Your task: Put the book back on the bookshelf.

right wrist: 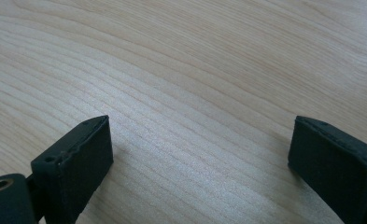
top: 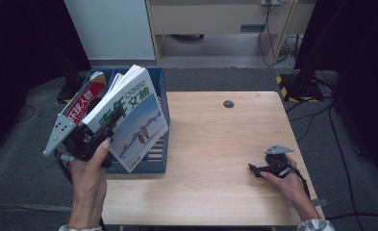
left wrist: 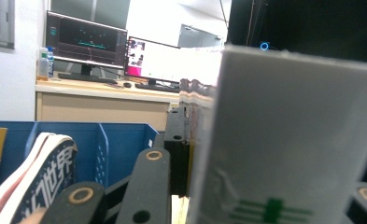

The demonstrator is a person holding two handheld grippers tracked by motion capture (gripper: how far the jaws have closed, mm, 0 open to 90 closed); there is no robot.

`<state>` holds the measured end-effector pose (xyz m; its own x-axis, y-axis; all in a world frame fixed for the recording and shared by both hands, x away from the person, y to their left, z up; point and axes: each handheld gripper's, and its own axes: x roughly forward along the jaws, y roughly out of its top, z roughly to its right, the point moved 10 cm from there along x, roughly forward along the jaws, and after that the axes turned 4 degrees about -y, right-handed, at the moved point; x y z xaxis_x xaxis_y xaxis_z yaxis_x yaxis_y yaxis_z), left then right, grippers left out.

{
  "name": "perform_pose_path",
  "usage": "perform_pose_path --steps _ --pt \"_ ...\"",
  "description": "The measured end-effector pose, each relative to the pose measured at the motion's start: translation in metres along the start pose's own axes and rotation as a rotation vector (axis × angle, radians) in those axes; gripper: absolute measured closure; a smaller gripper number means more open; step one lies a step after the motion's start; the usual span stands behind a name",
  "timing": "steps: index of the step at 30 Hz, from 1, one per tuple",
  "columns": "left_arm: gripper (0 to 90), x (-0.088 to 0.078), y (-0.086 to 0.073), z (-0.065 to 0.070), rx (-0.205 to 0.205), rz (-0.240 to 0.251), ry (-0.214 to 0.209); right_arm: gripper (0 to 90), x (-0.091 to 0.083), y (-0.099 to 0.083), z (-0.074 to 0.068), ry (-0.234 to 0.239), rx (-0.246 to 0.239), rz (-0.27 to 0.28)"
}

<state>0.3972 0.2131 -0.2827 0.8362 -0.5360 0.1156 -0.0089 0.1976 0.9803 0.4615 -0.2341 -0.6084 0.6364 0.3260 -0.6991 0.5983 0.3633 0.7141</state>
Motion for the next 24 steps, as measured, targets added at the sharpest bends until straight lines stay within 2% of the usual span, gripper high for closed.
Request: perform_pose_path --steps 8,11,15,24 --pt "73.0 0.002 0.001 -0.007 0.012 0.004 0.063 6.8 0.000 0.000 0.000 0.000 0.000 0.000" --pt "73.1 0.005 -0.001 -0.014 -0.012 0.009 0.098 6.8 0.000 0.000 0.000 0.000 0.000 0.000" --pt "73.1 0.009 -0.003 -0.016 -0.015 0.003 0.105 6.8 0.000 0.000 0.000 0.000 0.000 0.000" --pt "73.0 0.016 -0.003 -0.029 0.003 -0.009 0.152 6.8 0.000 0.000 0.000 0.000 0.000 0.000"
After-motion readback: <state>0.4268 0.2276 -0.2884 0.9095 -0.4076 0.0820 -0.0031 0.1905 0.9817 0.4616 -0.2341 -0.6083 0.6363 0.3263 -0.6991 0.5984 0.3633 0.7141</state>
